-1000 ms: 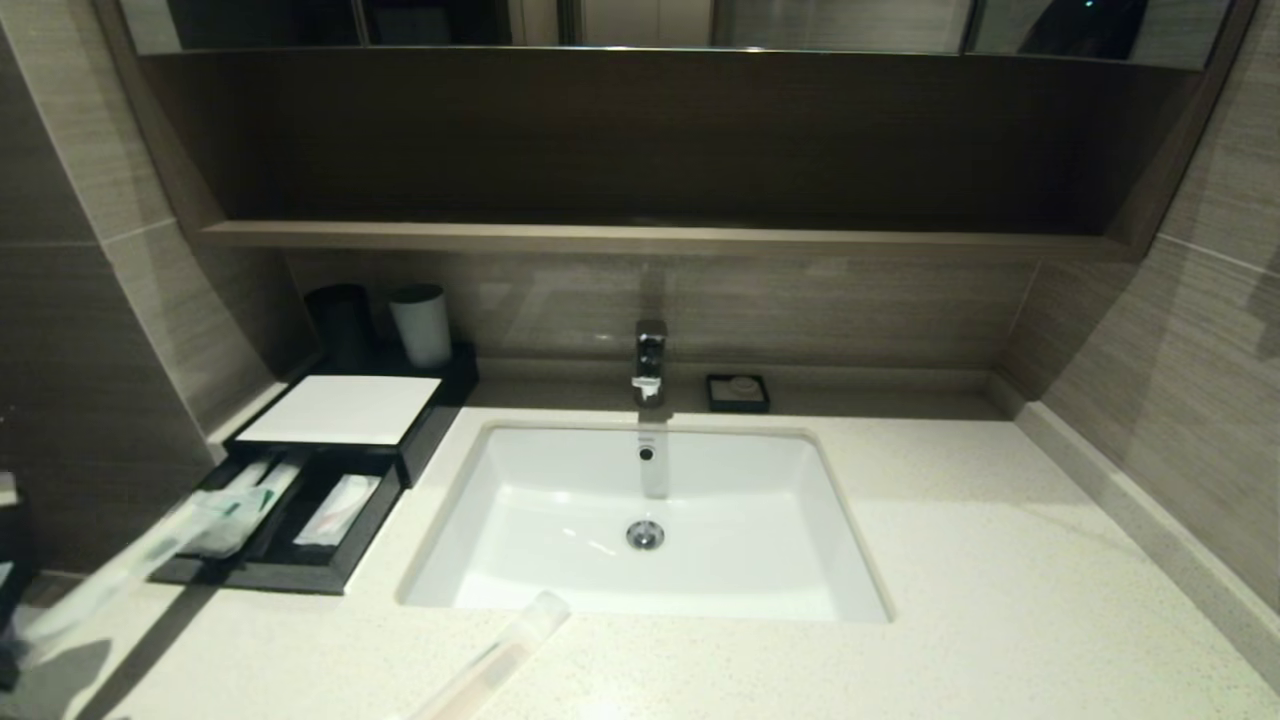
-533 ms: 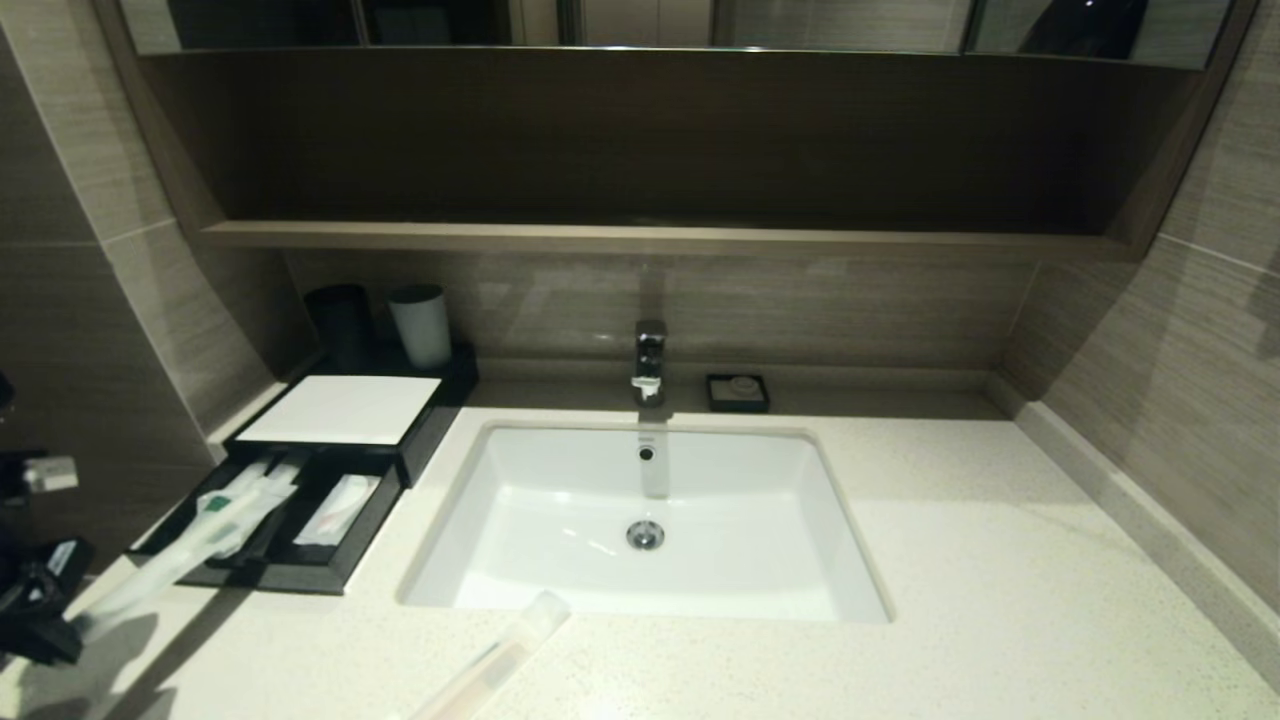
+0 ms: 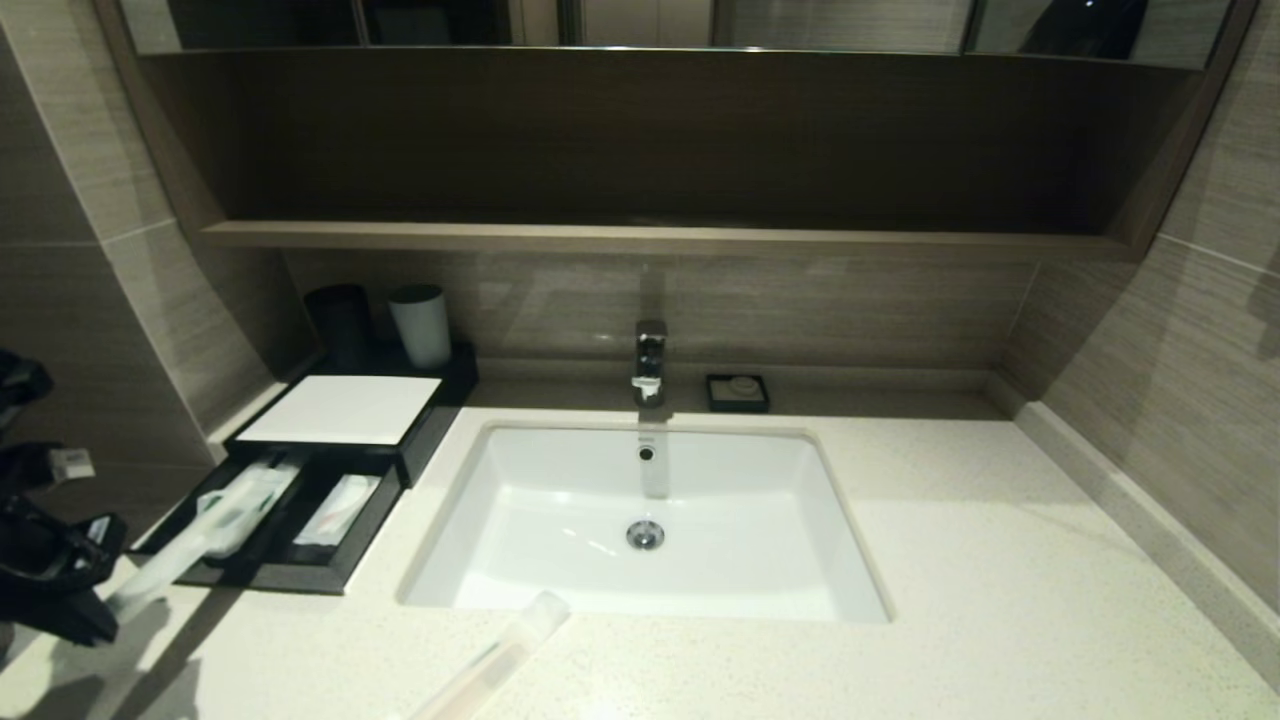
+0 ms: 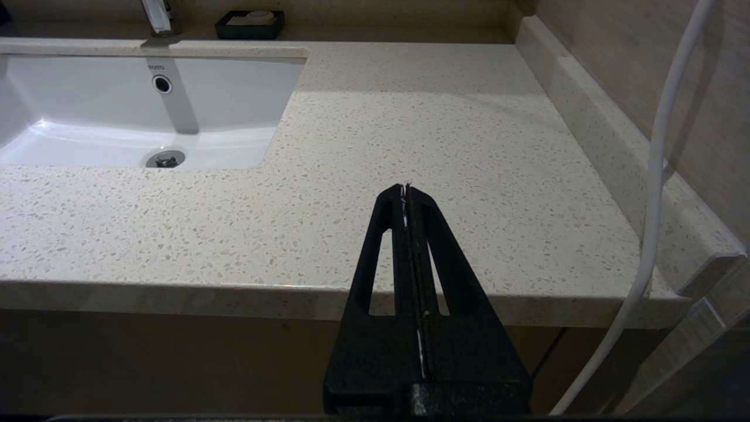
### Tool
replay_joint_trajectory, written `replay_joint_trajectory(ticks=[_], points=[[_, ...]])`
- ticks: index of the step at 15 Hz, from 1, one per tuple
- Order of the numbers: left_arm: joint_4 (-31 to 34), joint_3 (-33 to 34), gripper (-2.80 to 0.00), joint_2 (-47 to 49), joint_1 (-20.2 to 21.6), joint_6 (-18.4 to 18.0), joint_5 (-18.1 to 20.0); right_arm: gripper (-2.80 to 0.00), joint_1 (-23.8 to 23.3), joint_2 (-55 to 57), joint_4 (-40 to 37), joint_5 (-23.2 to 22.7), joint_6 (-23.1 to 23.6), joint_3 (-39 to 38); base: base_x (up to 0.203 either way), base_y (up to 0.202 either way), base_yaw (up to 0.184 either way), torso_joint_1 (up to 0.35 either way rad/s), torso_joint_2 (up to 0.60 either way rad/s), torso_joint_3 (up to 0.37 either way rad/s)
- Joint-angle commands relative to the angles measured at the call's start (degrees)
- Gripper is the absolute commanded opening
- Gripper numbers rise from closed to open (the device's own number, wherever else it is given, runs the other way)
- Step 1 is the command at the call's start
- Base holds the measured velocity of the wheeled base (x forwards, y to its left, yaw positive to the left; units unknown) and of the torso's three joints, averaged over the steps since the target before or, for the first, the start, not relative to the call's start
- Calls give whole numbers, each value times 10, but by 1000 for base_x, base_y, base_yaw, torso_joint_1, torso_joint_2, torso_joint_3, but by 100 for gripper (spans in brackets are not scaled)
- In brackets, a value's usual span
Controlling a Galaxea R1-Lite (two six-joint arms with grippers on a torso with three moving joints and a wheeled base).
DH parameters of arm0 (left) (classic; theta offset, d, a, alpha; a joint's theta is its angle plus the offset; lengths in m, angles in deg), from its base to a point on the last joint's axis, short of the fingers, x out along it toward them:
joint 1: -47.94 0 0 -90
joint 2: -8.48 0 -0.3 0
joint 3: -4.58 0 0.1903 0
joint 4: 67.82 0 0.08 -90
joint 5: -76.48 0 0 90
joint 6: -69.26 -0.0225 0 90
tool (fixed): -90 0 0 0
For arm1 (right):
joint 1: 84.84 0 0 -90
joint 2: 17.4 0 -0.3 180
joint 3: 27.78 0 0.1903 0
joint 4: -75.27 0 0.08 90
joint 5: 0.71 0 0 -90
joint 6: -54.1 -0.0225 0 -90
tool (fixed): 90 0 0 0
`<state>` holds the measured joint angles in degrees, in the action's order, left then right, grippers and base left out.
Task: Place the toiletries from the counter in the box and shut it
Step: Place the bathroom toiletry into the drawer
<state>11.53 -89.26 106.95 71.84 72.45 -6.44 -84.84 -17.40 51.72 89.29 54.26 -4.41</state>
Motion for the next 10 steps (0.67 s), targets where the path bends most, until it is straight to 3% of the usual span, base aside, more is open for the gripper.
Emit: replay_joint_trajectory(ticks=[1, 6, 10], points=[[3, 0, -280, 10, -4, 1, 0, -280, 0, -1, 1, 0, 0, 0, 0, 0, 0, 0, 0, 0], [1, -17, -280, 37, -6, 8, 1, -280, 0, -1, 0, 0, 0, 0, 0, 0, 0, 0, 0, 0], [2, -73, -280, 76, -11, 18, 16, -280, 0, -1, 0, 0, 0, 0, 0, 0, 0, 0, 0, 0]])
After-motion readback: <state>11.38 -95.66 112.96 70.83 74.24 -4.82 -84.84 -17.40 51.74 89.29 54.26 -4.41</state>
